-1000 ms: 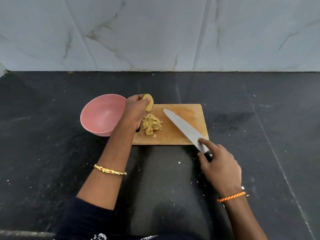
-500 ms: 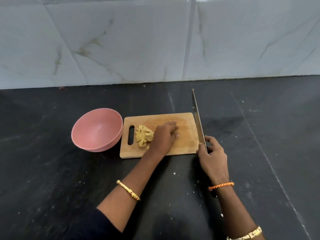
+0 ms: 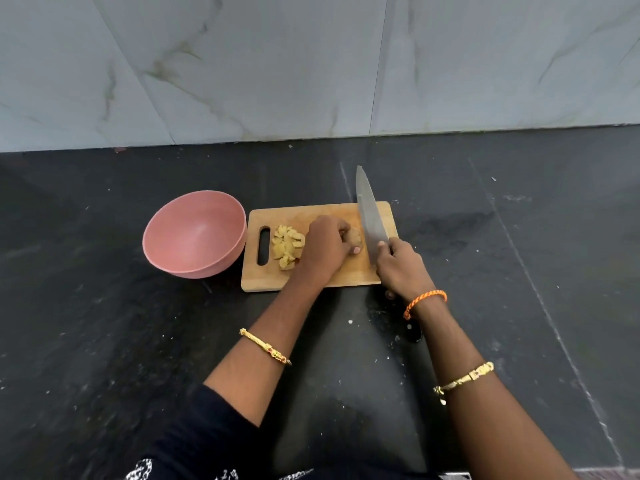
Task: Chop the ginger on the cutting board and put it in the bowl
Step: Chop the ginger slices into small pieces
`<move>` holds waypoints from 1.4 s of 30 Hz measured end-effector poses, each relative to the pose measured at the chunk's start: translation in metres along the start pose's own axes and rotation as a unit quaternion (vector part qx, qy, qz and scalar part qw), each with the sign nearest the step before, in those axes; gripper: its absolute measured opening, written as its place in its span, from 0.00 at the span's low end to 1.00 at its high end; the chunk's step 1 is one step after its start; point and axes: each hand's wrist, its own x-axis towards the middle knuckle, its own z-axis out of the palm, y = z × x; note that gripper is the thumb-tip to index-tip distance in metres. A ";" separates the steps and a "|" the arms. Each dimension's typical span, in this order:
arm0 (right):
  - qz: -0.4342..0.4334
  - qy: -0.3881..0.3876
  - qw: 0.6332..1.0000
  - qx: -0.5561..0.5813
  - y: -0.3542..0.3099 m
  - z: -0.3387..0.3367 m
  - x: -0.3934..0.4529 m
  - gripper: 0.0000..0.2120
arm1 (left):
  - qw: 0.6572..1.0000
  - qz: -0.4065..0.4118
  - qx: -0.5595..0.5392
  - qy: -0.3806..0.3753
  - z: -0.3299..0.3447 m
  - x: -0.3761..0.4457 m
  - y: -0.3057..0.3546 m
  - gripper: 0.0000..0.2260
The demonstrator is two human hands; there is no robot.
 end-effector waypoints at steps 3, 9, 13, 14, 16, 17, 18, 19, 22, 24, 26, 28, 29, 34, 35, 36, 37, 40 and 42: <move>-0.007 -0.007 1.000 -0.017 -0.006 -0.002 0.011 0.15 | 1.000 -0.004 -0.027 -0.002 -0.003 0.001 -0.003 0.19; 0.000 -0.044 0.996 -0.078 -0.015 -0.007 0.021 0.13 | 0.999 0.000 -0.049 -0.002 -0.005 0.000 -0.004 0.20; -0.010 -0.077 0.991 -0.111 -0.016 -0.012 0.027 0.11 | 0.999 0.006 -0.054 0.005 -0.006 0.000 -0.005 0.19; -0.014 -0.084 0.989 -0.122 -0.017 -0.012 0.027 0.11 | 0.999 0.008 -0.051 0.005 -0.006 0.000 -0.004 0.19; -0.013 -0.095 0.986 -0.138 -0.020 -0.014 0.025 0.10 | 0.999 0.014 -0.045 0.002 -0.007 -0.001 -0.003 0.18; -0.008 -0.103 0.984 -0.144 -0.021 -0.014 0.023 0.10 | 0.999 0.017 -0.041 0.002 -0.007 -0.001 -0.003 0.17; -0.003 -0.112 0.982 -0.150 -0.022 -0.014 0.020 0.10 | 0.999 0.019 -0.038 0.003 -0.007 -0.001 -0.002 0.16; 0.002 -0.116 0.981 -0.156 -0.023 -0.014 0.016 0.10 | 0.999 0.021 -0.034 0.003 -0.007 -0.001 -0.002 0.16; 0.006 -0.106 0.980 -0.168 -0.017 -0.010 0.003 0.09 | 0.999 0.024 -0.031 0.010 -0.004 -0.001 -0.004 0.18; 0.003 -0.088 0.982 -0.167 -0.009 -0.006 -0.010 0.10 | 0.999 0.031 -0.027 0.020 -0.004 -0.003 -0.004 0.18; 0.007 -0.073 0.983 -0.169 -0.002 -0.004 -0.025 0.12 | 0.999 0.036 -0.026 0.026 -0.004 -0.004 -0.004 0.18; 0.012 -0.067 0.983 -0.171 0.005 -0.006 -0.040 0.13 | 0.999 0.038 -0.029 0.023 -0.004 -0.004 -0.005 0.19; 0.017 -0.072 0.982 -0.172 0.008 -0.009 -0.046 0.12 | 0.999 0.039 -0.029 0.020 -0.004 -0.004 -0.005 0.20; 0.008 -0.078 0.989 -0.123 0.010 -0.031 -0.055 0.13 | 0.999 0.030 -0.012 -0.015 -0.004 -0.003 -0.007 0.24; 0.001 -0.064 0.992 -0.107 0.008 -0.033 -0.050 0.14 | 0.999 0.027 -0.013 -0.019 -0.004 -0.002 -0.007 0.24; -0.004 -0.053 0.994 -0.092 0.005 -0.034 -0.043 0.15 | 0.999 0.023 -0.014 -0.020 -0.004 -0.001 -0.007 0.23; -0.006 -0.048 0.995 -0.086 0.002 -0.033 -0.033 0.15 | 1.000 0.019 -0.014 -0.021 -0.004 -0.001 -0.007 0.24; 0.003 -0.068 0.995 -0.077 -0.008 -0.031 -0.008 0.13 | 1.000 0.014 -0.015 -0.023 -0.004 -0.001 -0.006 0.24; 0.022 -0.092 0.994 -0.050 -0.016 -0.032 0.002 0.13 | 0.999 0.014 -0.020 -0.024 -0.004 0.000 -0.007 0.24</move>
